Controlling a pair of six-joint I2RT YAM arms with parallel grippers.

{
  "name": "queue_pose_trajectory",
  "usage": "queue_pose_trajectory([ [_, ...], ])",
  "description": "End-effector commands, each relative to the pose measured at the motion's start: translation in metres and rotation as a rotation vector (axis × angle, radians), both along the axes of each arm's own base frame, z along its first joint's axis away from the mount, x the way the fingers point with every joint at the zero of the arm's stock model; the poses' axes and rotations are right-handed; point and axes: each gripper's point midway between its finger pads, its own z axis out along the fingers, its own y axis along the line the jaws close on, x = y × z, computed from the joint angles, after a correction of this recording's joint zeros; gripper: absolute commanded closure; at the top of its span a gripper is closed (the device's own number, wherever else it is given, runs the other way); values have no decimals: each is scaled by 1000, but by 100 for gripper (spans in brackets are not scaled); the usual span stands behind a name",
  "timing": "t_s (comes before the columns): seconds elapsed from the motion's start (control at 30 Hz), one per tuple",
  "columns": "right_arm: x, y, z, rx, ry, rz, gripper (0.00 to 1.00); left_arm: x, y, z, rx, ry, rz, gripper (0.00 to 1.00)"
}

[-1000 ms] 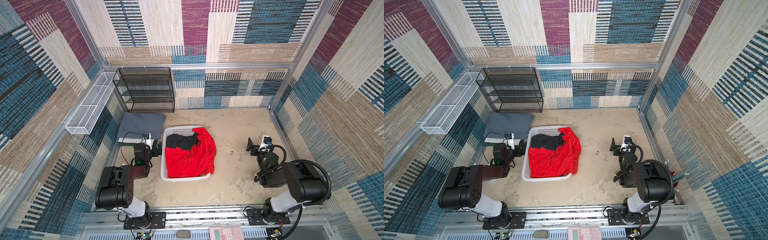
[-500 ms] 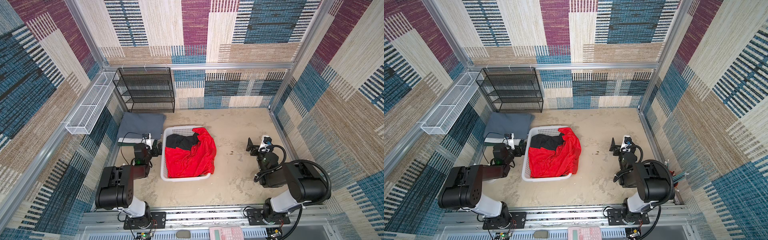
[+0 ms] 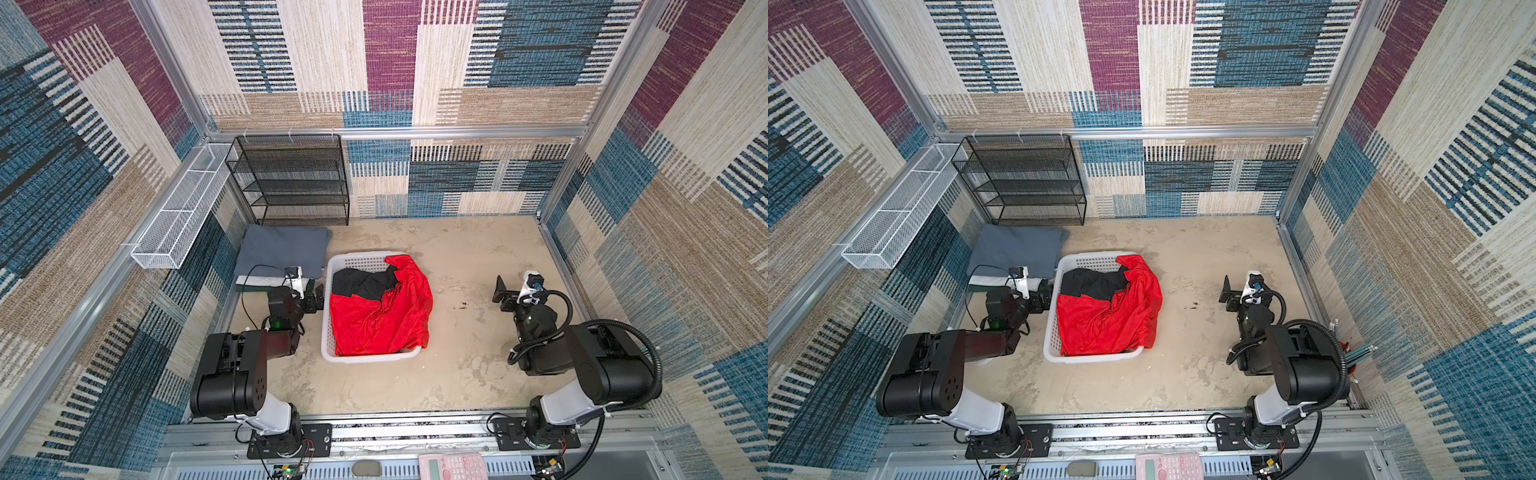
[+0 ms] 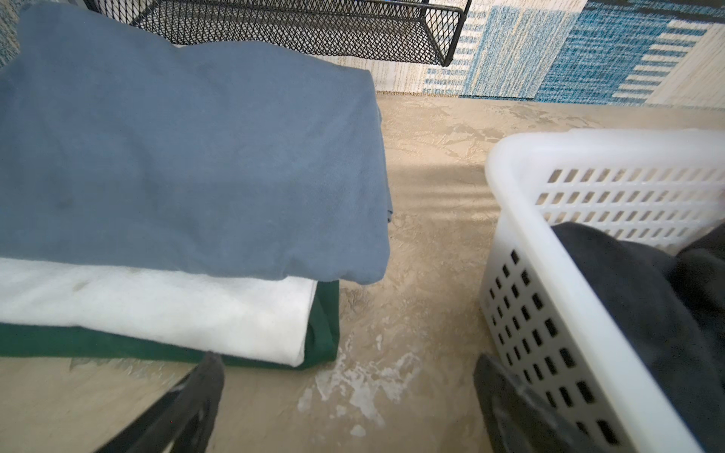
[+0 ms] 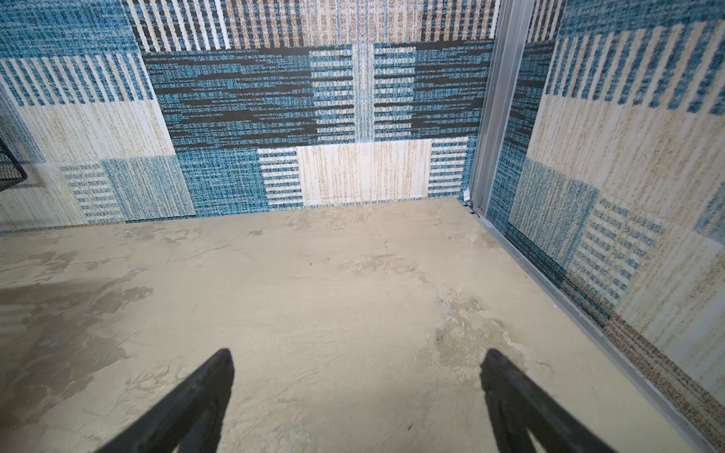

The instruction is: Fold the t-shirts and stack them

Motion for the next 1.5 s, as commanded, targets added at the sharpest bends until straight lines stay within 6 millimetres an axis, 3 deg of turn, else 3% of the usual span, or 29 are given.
queue_pose_trajectory([
  [0.0,1,-1,7,1,-28,-8,1,2,-1,3,22,-10,-15,0],
  [0.43,-1,-2,9,1,-36,-18,1,1,0,6,24,-22,-12,0],
  [0.53,-4,-11,11,25,-37,-72,1,-2,5,19,26,-36,21,0],
  [0.73,3,-1,15,-10,-30,-35,1,-10,10,35,9,24,68,1],
  [0.93,15,0,48,-4,-2,-91,1,-26,3,68,0,24,117,0],
  [1.07,17,12,62,163,27,-31,1,-40,-19,95,47,45,136,2],
  [1.27,5,30,54,407,182,38,1,-56,-73,137,12,107,33,8],
  [1.37,-10,35,49,455,239,51,1,-68,-115,151,-19,159,-116,8],
  [1.47,-26,41,51,494,249,86,1,-86,-164,151,-70,217,-286,9],
])
